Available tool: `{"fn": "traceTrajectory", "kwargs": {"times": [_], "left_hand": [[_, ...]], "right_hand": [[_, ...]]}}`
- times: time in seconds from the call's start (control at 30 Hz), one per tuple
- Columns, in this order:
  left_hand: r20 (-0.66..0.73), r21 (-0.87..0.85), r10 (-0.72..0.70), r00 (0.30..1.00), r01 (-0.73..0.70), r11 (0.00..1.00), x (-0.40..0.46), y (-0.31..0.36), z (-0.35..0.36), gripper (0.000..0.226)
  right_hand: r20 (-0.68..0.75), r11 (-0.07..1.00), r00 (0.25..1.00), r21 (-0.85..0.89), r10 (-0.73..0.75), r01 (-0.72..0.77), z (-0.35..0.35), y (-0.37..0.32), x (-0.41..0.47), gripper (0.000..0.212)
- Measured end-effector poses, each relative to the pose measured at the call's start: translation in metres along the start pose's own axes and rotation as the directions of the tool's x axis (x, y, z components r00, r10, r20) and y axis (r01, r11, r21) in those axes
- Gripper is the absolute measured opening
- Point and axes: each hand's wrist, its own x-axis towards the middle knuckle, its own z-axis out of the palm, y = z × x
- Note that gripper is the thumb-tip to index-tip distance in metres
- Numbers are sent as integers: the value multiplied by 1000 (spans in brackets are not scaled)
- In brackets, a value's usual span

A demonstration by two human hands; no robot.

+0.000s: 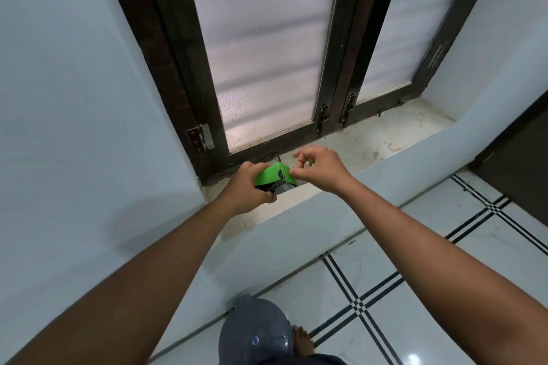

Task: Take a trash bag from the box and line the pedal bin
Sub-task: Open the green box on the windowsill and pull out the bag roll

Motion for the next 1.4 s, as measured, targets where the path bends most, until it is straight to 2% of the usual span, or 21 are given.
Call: {"fn": "traceTrajectory", "kwargs": {"times": [0.03,0.1,0.2,0.3,0.4,0.5,0.63,0.7,0.83,0.93,1.03,1.23,1.33,1.4], "left_hand": [[-2,-8,-15,1000,15,1000,-1,-1,-1,74],[-11,-50,-43,999,42,998,-3,0,-2,73],[-5,-66,-41,999,41,997,-4,4,-5,70],[21,-77,-44,999,46,996,-4,7,-8,67],[23,-86,-55,998,57,995,-4,8,-9,67],[17,-85,-55,998,56,995,-3,8,-9,68],[27,-66,-55,998,57,996,-3,12,-11,68],[21,-73,-53,998,55,996,-4,13,-12,70],[-4,-97,-69,998,68,993,-4,12,-14,65],[8,-66,-56,998,57,996,-5,13,-14,72],[13,-44,-51,999,52,998,-7,14,-13,75],[2,15,-69,998,69,998,-4,15,-11,77],[-3,30,-79,997,79,996,-3,15,-12,79],[18,66,-64,998,62,996,-5,18,-14,79]], "right_hand": [[-35,984,993,-136,-116,111,0,1,0,8],[-24,920,955,-278,-294,276,3,6,0,28],[16,911,930,-196,-366,362,9,6,-5,44],[11,927,932,-101,-361,361,13,3,-7,43],[-2,941,942,-54,-335,334,10,1,-8,32],[69,951,950,-40,-304,307,9,-4,-10,19],[97,974,970,67,-222,216,6,-8,-10,18],[75,973,982,167,-176,161,5,-9,-8,7],[125,941,989,338,-85,38,3,-9,-8,22],[168,973,984,229,-61,21,3,-11,-4,21],[97,990,991,120,-90,78,-4,-12,6,23],[51,936,941,-95,-335,338,-9,-12,7,27],[-36,855,877,-245,-480,458,0,-13,7,14],[-116,839,857,-303,-502,451,7,-10,8,6]]}}
